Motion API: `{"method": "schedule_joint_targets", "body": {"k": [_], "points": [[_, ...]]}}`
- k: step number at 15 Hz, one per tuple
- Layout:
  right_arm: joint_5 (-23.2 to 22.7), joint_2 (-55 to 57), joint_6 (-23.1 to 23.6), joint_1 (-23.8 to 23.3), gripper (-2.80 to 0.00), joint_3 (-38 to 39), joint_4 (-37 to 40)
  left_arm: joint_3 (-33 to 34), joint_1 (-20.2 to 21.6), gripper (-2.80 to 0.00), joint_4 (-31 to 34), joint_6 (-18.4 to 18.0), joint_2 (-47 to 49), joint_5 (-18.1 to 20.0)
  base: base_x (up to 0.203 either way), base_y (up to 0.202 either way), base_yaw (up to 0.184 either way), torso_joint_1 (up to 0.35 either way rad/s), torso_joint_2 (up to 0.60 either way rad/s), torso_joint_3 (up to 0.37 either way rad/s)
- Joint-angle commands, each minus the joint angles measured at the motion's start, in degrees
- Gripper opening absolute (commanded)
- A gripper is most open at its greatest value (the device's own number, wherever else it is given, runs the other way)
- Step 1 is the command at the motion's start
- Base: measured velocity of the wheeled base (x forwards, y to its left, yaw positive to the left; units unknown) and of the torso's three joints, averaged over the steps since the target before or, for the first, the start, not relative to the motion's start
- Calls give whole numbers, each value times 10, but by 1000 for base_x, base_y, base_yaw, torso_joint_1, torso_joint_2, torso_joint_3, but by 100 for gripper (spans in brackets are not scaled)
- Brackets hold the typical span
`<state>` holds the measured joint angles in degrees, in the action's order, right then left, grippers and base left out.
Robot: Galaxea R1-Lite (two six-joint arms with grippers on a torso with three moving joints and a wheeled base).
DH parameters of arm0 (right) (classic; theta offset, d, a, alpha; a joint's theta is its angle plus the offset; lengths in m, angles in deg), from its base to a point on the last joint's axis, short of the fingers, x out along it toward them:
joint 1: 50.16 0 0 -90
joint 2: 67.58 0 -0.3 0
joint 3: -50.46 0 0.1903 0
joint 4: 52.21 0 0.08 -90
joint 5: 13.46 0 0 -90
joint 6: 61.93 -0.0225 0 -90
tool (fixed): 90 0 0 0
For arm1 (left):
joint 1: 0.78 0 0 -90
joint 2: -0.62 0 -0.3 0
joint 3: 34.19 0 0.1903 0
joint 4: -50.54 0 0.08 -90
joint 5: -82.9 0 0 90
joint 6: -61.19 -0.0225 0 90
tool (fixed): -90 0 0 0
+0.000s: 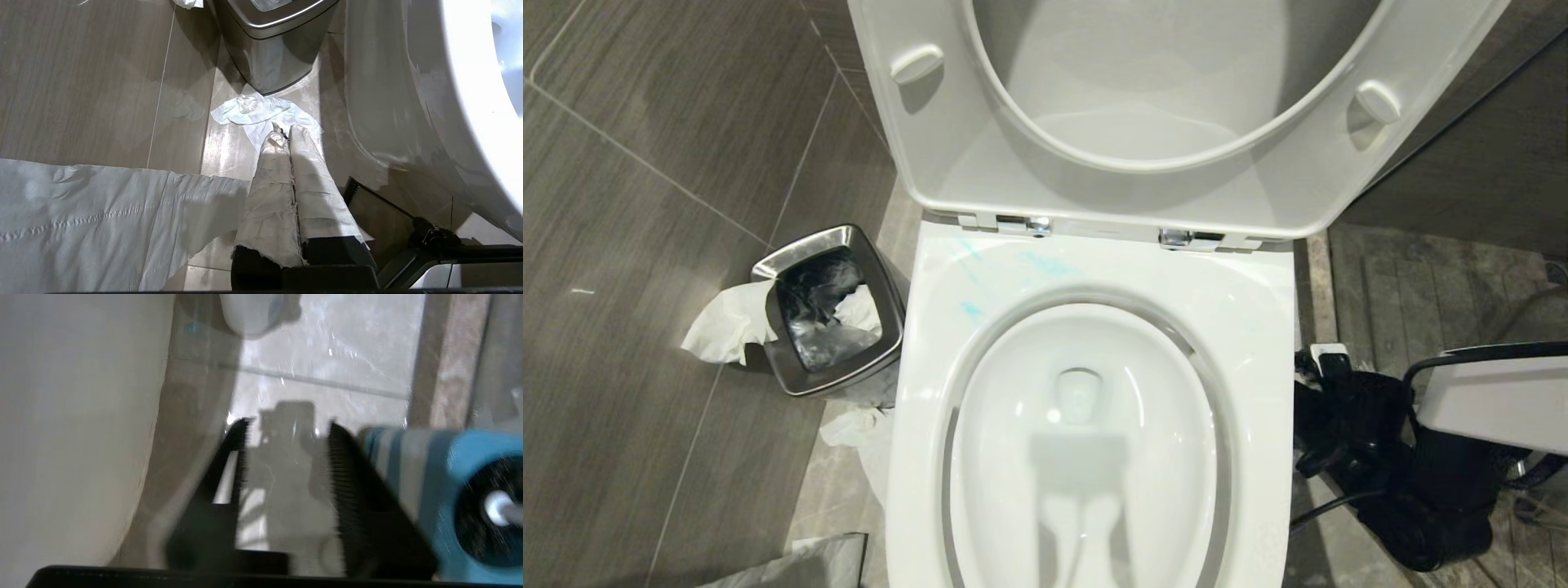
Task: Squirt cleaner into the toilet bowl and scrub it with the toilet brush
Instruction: Pour in the cleaning agent
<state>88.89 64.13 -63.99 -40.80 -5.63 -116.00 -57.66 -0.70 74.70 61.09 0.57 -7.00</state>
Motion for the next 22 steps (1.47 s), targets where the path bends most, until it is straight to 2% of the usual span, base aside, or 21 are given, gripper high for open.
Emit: {"method": "schedule_joint_targets", "body": {"k": [1,11,16,22], "points": [[0,22,0,0,0,-39,-5,0,-1,-280,0,0,0,0,0,0,0,0,0,0],[-4,80,36,0,0,-157,-5,0,0,-280,0,0,0,0,0,0,0,0,0,0],[-49,110,70,0,0,-216,-5,0,0,-280,0,0,0,0,0,0,0,0,0,0],[-58,122,98,-1,0,-259,-5,0,0,-280,0,0,0,0,0,0,0,0,0,0]]}}
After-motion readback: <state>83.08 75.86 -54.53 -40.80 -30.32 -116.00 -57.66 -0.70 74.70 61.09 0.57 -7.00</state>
